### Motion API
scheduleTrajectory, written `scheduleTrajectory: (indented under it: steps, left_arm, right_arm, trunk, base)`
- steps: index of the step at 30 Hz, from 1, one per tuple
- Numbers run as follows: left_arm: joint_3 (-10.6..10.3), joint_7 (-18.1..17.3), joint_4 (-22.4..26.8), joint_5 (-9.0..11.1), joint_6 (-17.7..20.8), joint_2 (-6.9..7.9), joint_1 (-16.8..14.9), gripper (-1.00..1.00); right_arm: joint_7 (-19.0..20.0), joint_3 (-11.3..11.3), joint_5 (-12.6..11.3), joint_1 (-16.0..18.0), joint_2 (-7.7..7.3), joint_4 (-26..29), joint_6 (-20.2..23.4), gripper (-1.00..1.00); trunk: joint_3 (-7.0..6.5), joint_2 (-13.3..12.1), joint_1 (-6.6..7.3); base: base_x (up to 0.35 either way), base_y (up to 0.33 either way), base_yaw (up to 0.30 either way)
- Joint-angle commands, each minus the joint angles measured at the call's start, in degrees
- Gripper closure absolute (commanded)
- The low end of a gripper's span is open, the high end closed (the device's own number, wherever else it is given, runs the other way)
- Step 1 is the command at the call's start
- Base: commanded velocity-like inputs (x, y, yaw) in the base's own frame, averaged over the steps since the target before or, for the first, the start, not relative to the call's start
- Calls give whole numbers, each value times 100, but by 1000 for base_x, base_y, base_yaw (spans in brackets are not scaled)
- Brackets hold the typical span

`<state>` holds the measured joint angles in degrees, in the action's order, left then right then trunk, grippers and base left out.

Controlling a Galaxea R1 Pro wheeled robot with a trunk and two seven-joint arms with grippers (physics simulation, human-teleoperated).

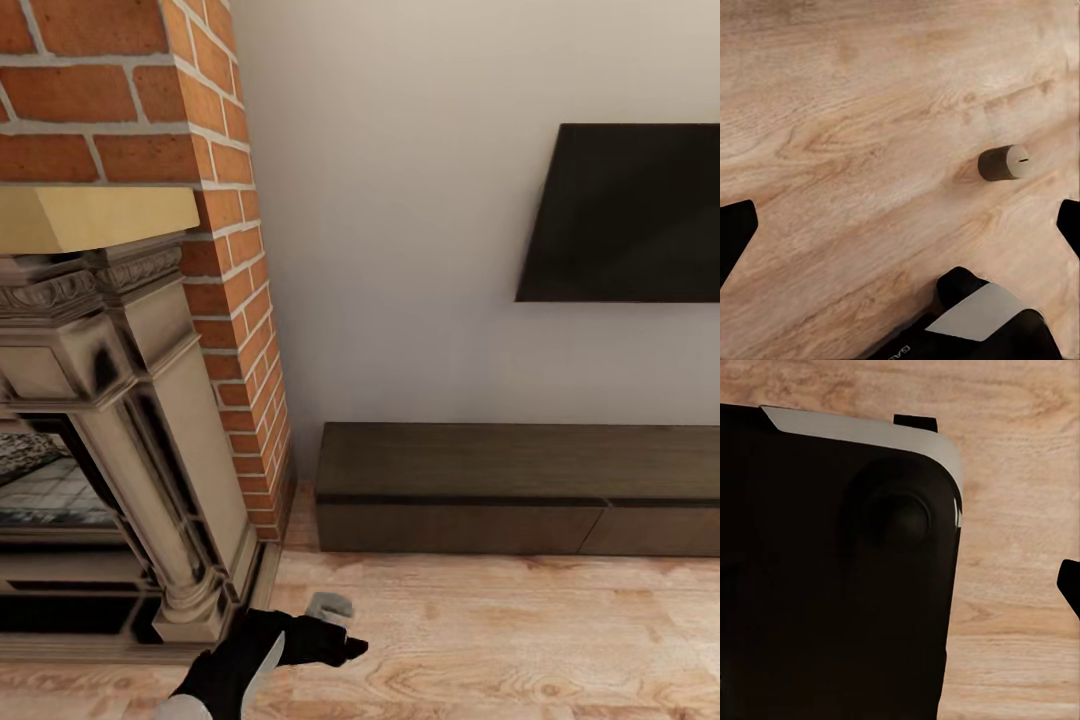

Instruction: Place each of the two pumpkins and all three candles from the living room inside a cabinet in the living room (use any cabinet), then make sure every cabinet is closed, and position the cauldron so it is next to a table in the living room.

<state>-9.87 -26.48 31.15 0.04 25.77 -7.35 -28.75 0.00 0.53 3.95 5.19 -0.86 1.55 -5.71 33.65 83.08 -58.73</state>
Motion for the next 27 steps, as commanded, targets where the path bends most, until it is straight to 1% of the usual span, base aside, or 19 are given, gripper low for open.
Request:
scheduleTrajectory:
  steps: [1,3,4,6,7,8,10,11,13,14,16,17,19,20,21,22,24,25,27]
  left_arm:
    - [-19,-260,235,-2,108,-7,-57,-100]
    - [-37,-724,669,23,233,-19,-156,-100]
    - [-40,-820,762,39,258,-21,-185,-100]
    - [-46,-1115,1057,178,406,-29,-313,-100]
    - [-51,-1234,1162,308,512,-33,-386,-100]
    - [-61,-1504,1316,660,703,-31,-588,-100]
    - [-65,-1772,1362,891,764,-30,-789,-100]
    - [-67,-2072,1390,1011,795,-30,-1021,-100]
    - [-64,-2399,1441,1194,809,-30,-1315,-100]
    - [-62,-2514,1467,1336,811,-26,-1419,-100]
    - [-60,-2699,1500,1731,814,-15,-1585,-100]
    - [-60,-2732,1507,1840,814,-12,-1621,-100]
    - [-60,-2832,1545,2254,810,-5,-1753,-100]
    - [-59,-2879,1590,2426,809,2,-1795,-100]
    - [-59,-2905,1621,2506,808,8,-1810,-100]
    - [-57,-2997,1723,2719,812,31,-1840,-100]
    - [-41,-3142,1848,2984,814,76,-1858,-100]
    - [-36,-3179,1871,3049,814,94,-1861,-100]
    - [-25,-3282,1914,3303,816,153,-1866,-100]
  right_arm:
    - [0,0,0,0,-1,1,0,-100]
    - [0,0,5,0,-1,2,0,-100]
    - [0,0,6,0,-1,2,0,-100]
    - [0,0,8,0,-2,6,0,-100]
    - [0,3,8,3,-2,8,0,-100]
    - [0,7,9,9,-3,56,0,-100]
    - [-4,20,34,18,-7,193,3,-100]
    - [-7,65,196,26,-14,380,12,-100]
    - [-27,175,641,36,-12,517,17,-100]
    - [-45,220,892,50,-10,573,30,-100]
    - [-127,271,1455,69,0,792,59,-100]
    - [-165,278,1612,73,3,871,66,-100]
    - [-387,296,2306,82,6,1220,108,-100]
    - [-536,300,2709,84,8,1379,142,-100]
    - [-618,302,2926,85,9,1454,158,-100]
    - [-910,305,3613,89,17,1686,191,-100]
    - [-1436,307,4587,106,70,2051,213,-100]
    - [-1586,307,4829,110,87,2130,215,-100]
    - [-2149,307,5747,118,123,2338,218,-100]
  trunk:
    - [0,0,0]
    - [0,0,0]
    - [0,0,0]
    - [0,0,0]
    - [0,0,0]
    - [0,0,0]
    - [0,0,0]
    - [0,0,0]
    - [0,0,0]
    - [0,0,0]
    - [0,0,0]
    - [0,0,0]
    - [0,0,0]
    - [0,0,0]
    - [0,0,0]
    - [0,0,0]
    - [0,0,0]
    - [0,0,0]
    - [0,0,0]
  base:
    - [0,0,0]
    - [0,0,0]
    - [0,0,0]
    - [0,0,0]
    - [0,0,0]
    - [0,0,0]
    - [0,0,0]
    - [0,0,0]
    - [0,0,0]
    - [0,0,0]
    - [0,0,0]
    - [0,0,0]
    - [0,0,0]
    - [0,0,0]
    - [0,0,0]
    - [0,0,0]
    - [0,0,0]
    - [0,0,0]
    - [0,0,0]
